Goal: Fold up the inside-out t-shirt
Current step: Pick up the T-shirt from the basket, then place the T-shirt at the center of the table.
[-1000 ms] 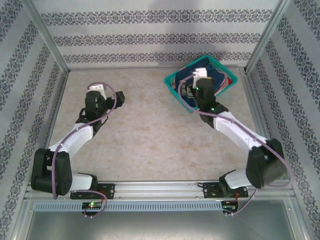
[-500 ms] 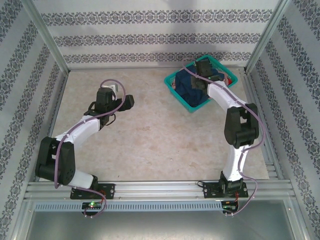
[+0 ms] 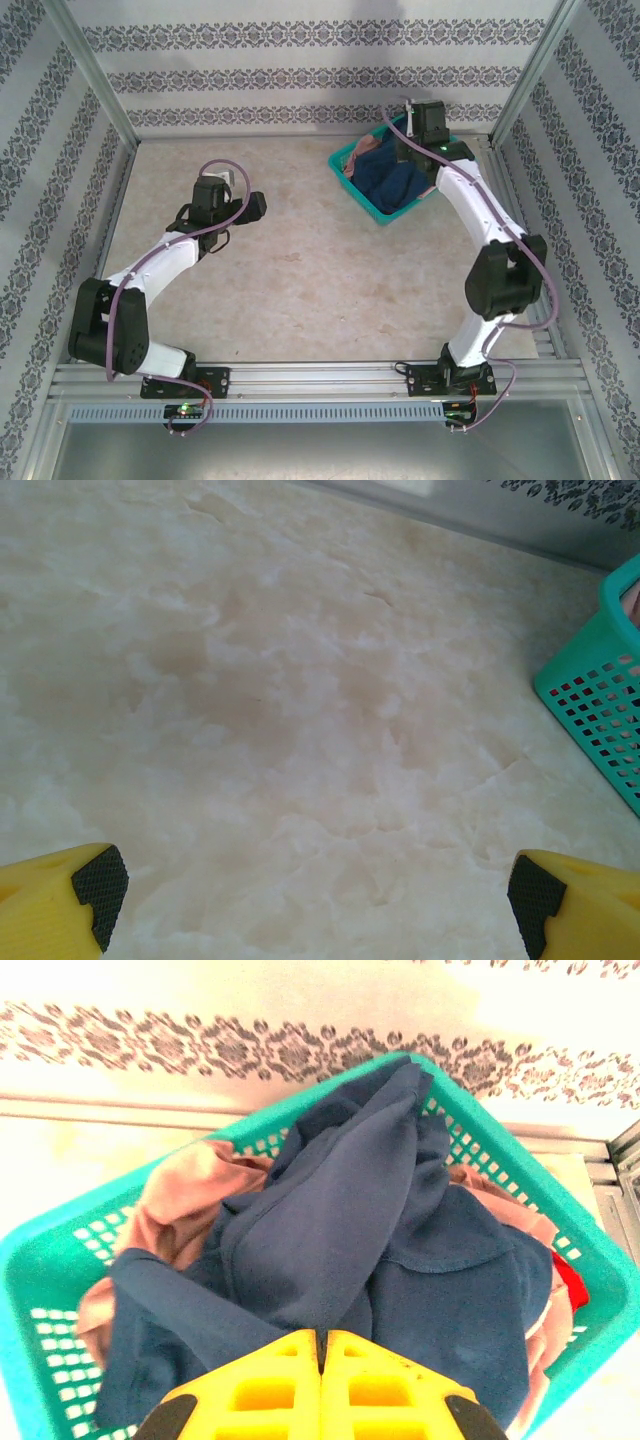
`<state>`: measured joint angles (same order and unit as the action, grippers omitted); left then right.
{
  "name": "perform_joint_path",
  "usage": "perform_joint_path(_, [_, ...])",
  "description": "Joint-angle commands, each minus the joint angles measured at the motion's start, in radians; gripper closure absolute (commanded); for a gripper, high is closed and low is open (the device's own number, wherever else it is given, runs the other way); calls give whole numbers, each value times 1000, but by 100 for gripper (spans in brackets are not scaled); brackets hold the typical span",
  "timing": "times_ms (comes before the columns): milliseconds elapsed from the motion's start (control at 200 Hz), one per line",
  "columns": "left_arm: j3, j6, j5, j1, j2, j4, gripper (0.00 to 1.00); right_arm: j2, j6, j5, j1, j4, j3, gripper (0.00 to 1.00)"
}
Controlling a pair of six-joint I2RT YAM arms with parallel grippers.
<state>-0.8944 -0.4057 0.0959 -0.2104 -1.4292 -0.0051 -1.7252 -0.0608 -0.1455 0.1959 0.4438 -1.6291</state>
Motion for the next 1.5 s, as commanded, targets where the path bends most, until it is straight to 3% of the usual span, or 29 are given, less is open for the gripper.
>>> perform_joint_path(0, [-23, -14, -23, -12, 25, -43, 0, 149, -25, 100, 56, -22, -18, 100])
perform_joint_path(140, [-25, -35, -9, -12, 55, -30, 0, 275, -33, 145, 196, -75, -189, 100])
perform_joint_path(320, [-14, -68, 26, -12, 108, 17, 0, 175, 12, 212, 387, -18, -491, 100])
perform_joint_path(455, [30, -62, 155, -14, 189, 121, 0, 71, -47, 312, 407, 9, -591, 100])
perform_joint_path(585, [111, -56, 304, -36, 268, 348, 0, -64, -144, 473, 403, 53, -688, 100])
perform_joint_path(685, [96, -17, 358, -65, 221, 443, 0, -136, -215, 526, 395, 57, -702, 100])
perform_joint_path(720, [74, -12, 367, -68, 186, 444, 0, -163, -232, 534, 392, 65, -701, 93])
perform_joint_path(755, [46, -16, 335, -68, 150, 411, 2, -194, -255, 550, 385, 81, -704, 83])
perform_joint_path(794, [6, -46, 217, -69, 114, 330, 12, -230, -275, 576, 372, 102, -703, 66])
perform_joint_path(854, [-47, -89, -37, -64, 78, 125, 27, -265, -274, 585, 344, 161, -696, 42])
perform_joint_path(899, [-77, -122, -200, -54, 61, -7, 27, -253, -238, 534, 321, 197, -642, 29])
perform_joint_path(974, [-56, -113, -310, -22, 65, -55, 28, -172, -177, 372, 276, 170, -445, 18])
perform_joint_path(1034, [-22, -103, -394, -16, 91, -66, 24, -113, -137, 283, 232, 129, -275, 15])
perform_joint_path(1104, [-9, -90, -411, -14, 117, -83, 19, -89, -61, 199, 202, 123, -144, 13])
perform_joint_path(1304, [-24, -102, -273, -19, 105, -207, 2, -183, 70, 106, 213, 189, -35, 10])
perform_joint_path(1419, [-31, -102, -243, -28, 98, -286, 0, -241, 76, 150, 224, 196, -47, 19])
perform_joint_path(1494, [10, -116, -215, -39, 124, -245, 0, -294, 89, 133, 227, 220, -97, 33])
